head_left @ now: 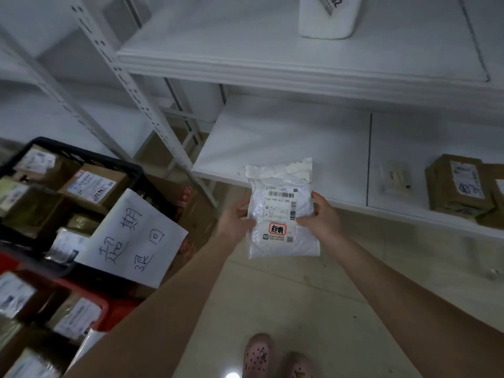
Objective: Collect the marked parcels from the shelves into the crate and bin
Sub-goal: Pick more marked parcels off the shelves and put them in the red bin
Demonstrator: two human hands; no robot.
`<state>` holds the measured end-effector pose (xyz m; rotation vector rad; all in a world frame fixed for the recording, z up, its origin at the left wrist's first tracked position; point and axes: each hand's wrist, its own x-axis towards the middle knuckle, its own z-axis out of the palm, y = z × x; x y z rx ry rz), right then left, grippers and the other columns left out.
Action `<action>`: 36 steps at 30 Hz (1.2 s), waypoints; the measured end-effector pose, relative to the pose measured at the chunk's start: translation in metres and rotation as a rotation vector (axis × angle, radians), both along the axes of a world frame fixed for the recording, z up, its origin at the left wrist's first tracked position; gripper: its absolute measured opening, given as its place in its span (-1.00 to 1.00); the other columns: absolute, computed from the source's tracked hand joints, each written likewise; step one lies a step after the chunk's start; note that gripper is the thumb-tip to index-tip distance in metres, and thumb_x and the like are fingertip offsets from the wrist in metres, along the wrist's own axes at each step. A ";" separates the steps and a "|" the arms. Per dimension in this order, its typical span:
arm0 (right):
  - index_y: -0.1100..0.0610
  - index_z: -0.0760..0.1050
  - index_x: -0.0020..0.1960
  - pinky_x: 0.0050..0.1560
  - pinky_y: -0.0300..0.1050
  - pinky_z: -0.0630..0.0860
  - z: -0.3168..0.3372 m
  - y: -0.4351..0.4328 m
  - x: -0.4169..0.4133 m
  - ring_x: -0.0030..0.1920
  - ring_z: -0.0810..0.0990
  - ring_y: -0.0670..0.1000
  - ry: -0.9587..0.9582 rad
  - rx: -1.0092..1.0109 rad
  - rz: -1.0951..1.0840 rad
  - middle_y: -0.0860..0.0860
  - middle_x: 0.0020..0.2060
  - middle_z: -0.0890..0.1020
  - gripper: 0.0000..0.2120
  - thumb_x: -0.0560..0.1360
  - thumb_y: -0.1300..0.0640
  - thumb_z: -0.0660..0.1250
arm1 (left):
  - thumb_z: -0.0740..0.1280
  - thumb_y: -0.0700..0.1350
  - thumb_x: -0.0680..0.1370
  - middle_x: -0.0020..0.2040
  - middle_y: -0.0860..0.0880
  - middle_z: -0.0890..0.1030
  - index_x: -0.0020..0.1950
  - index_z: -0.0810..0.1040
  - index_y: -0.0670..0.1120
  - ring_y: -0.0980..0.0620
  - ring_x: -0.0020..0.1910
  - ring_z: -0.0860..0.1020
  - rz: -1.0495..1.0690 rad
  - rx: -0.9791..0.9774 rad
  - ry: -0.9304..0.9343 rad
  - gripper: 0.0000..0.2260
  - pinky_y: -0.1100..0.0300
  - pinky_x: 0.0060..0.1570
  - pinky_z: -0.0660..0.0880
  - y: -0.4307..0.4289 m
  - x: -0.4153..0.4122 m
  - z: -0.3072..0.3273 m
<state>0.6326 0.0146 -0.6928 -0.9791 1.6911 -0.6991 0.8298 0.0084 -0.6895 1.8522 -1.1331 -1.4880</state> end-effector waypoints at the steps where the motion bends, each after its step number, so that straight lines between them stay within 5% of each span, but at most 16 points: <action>1: -0.02 0.35 0.41 0.02 -0.06 0.52 0.001 0.000 0.012 0.04 0.56 0.01 0.010 -0.013 0.031 -0.05 0.09 0.57 -0.37 0.42 0.35 0.41 | 0.36 -0.40 0.43 0.14 -0.05 0.63 0.36 0.44 -0.04 -0.04 0.06 0.62 0.045 -0.012 -0.016 -0.46 -0.04 0.06 0.59 0.006 0.011 -0.001; 5: -0.02 0.40 0.36 -0.08 -0.01 0.58 0.003 0.000 0.073 -0.07 0.60 0.00 0.057 -0.043 0.169 -0.08 0.00 0.59 -0.44 0.43 0.33 0.40 | 0.43 -0.21 0.45 0.12 0.01 0.63 0.20 0.49 -0.05 0.03 -0.02 0.63 0.231 -0.077 -0.112 -0.66 0.05 -0.01 0.61 0.034 0.061 0.004; 8: -0.06 0.42 0.32 0.03 0.13 0.58 0.010 0.005 0.126 -0.03 0.61 0.05 0.083 -0.085 0.260 -0.12 -0.05 0.57 -0.47 0.41 0.23 0.44 | 0.46 -0.08 0.44 0.01 0.11 0.59 0.13 0.45 0.04 0.05 -0.06 0.62 0.361 -0.107 -0.190 -0.68 0.01 -0.03 0.61 0.057 0.101 0.014; 12: -0.02 0.39 0.35 -0.09 -0.08 0.55 0.027 0.020 0.203 -0.15 0.56 -0.05 0.009 -0.147 0.356 -0.07 0.02 0.59 -0.50 0.46 0.21 0.41 | 0.45 -0.05 0.46 -0.09 0.19 0.52 0.09 0.39 0.08 0.21 -0.21 0.57 0.564 -0.154 -0.232 -0.69 0.18 -0.20 0.58 0.092 0.165 0.031; 15: 0.03 0.38 0.36 -0.28 -0.31 0.42 0.037 0.032 0.267 -0.13 0.53 -0.10 -0.070 -0.205 0.445 -0.08 0.03 0.55 -0.53 0.50 0.26 0.37 | 0.43 -0.03 0.47 -0.12 0.22 0.49 0.09 0.35 0.10 0.19 -0.19 0.57 0.683 -0.191 -0.283 -0.69 0.13 -0.14 0.60 0.121 0.217 0.042; 20: -0.12 0.40 0.32 0.07 0.10 0.57 0.039 0.060 0.375 0.08 0.59 0.07 0.015 -0.260 0.627 -0.07 0.04 0.59 -0.57 0.50 0.16 0.36 | 0.40 -0.05 0.50 -0.05 0.19 0.53 0.12 0.37 0.08 0.23 -0.18 0.56 0.909 -0.204 -0.317 -0.72 0.23 -0.24 0.56 0.167 0.302 0.036; 25: -0.11 0.24 0.46 -0.02 -0.02 0.53 0.019 0.091 0.475 0.11 0.56 0.06 0.215 -0.327 0.908 -0.05 0.19 0.55 -0.51 0.57 0.14 0.25 | 0.40 -0.06 0.51 0.04 0.09 0.57 0.20 0.42 0.00 0.11 -0.10 0.57 1.053 -0.099 -0.318 -0.69 0.18 -0.19 0.55 0.214 0.390 0.009; 31: -0.15 0.21 0.42 -0.08 0.01 0.58 -0.023 0.116 0.585 -0.02 0.58 0.06 0.319 -0.218 1.162 -0.04 0.07 0.60 -0.47 0.51 0.08 0.27 | 0.41 -0.15 0.49 0.11 -0.01 0.64 0.27 0.51 -0.07 -0.01 -0.03 0.63 1.019 0.119 -0.315 -0.65 0.00 -0.02 0.60 0.261 0.493 -0.030; 36: -0.17 0.07 0.50 0.10 0.00 0.51 -0.074 0.126 0.619 0.18 0.51 0.11 0.425 -0.116 1.243 0.01 0.25 0.46 -0.32 0.50 0.12 0.30 | 0.37 -0.16 0.52 0.08 -0.04 0.64 0.23 0.54 -0.08 -0.06 0.01 0.63 0.870 0.284 -0.314 -0.72 0.00 0.02 0.59 0.269 0.518 -0.072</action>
